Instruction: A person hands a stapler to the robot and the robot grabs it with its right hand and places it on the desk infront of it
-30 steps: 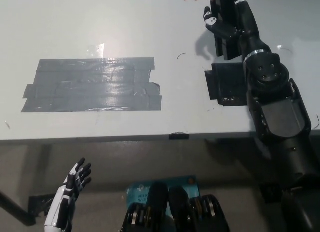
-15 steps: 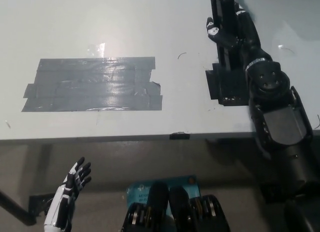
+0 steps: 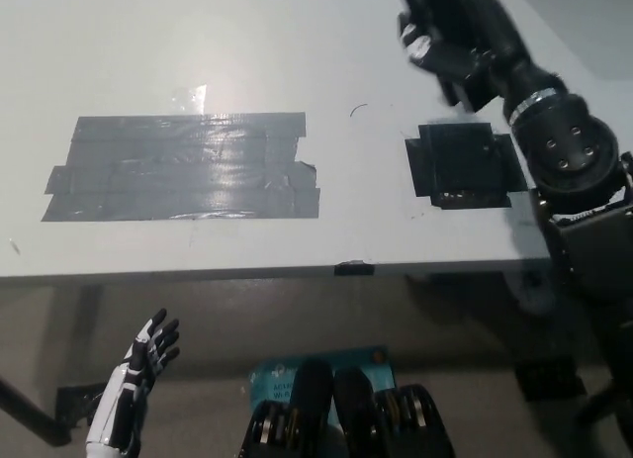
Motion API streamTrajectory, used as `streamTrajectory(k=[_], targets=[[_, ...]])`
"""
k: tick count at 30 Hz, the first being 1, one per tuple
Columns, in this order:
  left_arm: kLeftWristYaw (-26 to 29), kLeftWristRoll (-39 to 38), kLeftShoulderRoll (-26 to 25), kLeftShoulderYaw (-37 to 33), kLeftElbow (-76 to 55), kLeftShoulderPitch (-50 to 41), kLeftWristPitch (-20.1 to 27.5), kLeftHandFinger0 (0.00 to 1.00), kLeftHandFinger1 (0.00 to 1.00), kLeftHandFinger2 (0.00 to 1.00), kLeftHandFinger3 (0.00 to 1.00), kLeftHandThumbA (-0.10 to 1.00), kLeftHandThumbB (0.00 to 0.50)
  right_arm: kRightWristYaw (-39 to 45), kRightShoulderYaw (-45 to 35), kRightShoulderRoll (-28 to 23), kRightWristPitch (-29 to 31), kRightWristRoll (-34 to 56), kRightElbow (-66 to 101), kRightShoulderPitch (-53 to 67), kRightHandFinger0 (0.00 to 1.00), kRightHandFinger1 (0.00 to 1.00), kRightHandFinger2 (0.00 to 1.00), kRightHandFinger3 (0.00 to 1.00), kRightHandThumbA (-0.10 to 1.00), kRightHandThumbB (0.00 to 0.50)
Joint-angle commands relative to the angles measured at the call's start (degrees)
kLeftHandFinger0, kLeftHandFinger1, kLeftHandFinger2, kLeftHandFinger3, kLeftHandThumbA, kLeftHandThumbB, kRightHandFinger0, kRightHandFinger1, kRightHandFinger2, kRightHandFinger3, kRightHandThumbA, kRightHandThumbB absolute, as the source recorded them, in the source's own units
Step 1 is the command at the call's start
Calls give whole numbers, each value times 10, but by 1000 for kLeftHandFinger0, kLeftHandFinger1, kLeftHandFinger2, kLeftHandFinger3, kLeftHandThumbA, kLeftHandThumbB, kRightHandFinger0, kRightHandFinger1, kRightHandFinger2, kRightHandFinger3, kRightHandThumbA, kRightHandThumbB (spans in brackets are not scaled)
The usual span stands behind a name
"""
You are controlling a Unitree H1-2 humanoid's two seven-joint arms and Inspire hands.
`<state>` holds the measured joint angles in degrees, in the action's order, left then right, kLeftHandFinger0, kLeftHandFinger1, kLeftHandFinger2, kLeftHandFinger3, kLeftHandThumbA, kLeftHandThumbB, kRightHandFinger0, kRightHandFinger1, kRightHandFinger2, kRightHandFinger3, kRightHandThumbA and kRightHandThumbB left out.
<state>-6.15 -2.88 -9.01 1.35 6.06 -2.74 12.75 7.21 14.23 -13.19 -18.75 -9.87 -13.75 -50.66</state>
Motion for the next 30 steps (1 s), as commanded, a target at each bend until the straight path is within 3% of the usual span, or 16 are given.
streamTrajectory(k=[1, 5, 8, 13, 14, 15, 17, 21, 30], targets=[[-10, -2, -7, -2, -16, 4, 15, 1000, 1000, 1000, 1000, 1000, 500, 88, 50, -11, -28, -16, 16, -28, 197, 619, 918, 984, -100, 161], [-9, 1, -8, -3, -16, 9, 13, 1000, 1000, 1000, 1000, 1000, 500, 122, 98, -7, -23, -29, -27, -32, 180, 620, 956, 1000, -100, 142], [-10, 2, -9, -5, -16, 12, 13, 1000, 1000, 1000, 1000, 1000, 500, 130, 131, -5, 7, -45, -81, -35, 233, 724, 1000, 1000, -100, 141], [-10, 2, -10, -7, -18, 17, 9, 1000, 1000, 1000, 1000, 1000, 500, 127, 181, 4, 64, -82, -172, -46, 235, 697, 983, 999, -100, 158], [-10, 2, -10, -7, -17, 18, 10, 1000, 1000, 1000, 1000, 1000, 500, 125, 186, 6, 72, -87, -185, -47, 231, 675, 948, 953, -100, 166], [-11, 2, -11, -8, -16, 19, 10, 1000, 1000, 1000, 1000, 1000, 500, 123, 192, 7, 82, -92, -199, -49, 293, 710, 947, 941, -100, 191], [-10, 2, -9, -8, -19, 21, 7, 1000, 1000, 1000, 1000, 1000, 500, 113, 203, 13, 107, -105, -242, -51, 246, 648, 880, 850, -19, 185], [-9, 2, -9, -8, -21, 22, 3, 1000, 1000, 1000, 1000, 1000, 500, 99, 210, 19, 138, -119, -298, -54, 235, 643, 877, 789, -35, 171], [-14, -2, -11, -10, -13, 28, 8, 1000, 1000, 1000, 1000, 1000, 500, 94, 208, 14, 177, -142, -335, -57, 245, 667, 915, 849, -73, 162]])
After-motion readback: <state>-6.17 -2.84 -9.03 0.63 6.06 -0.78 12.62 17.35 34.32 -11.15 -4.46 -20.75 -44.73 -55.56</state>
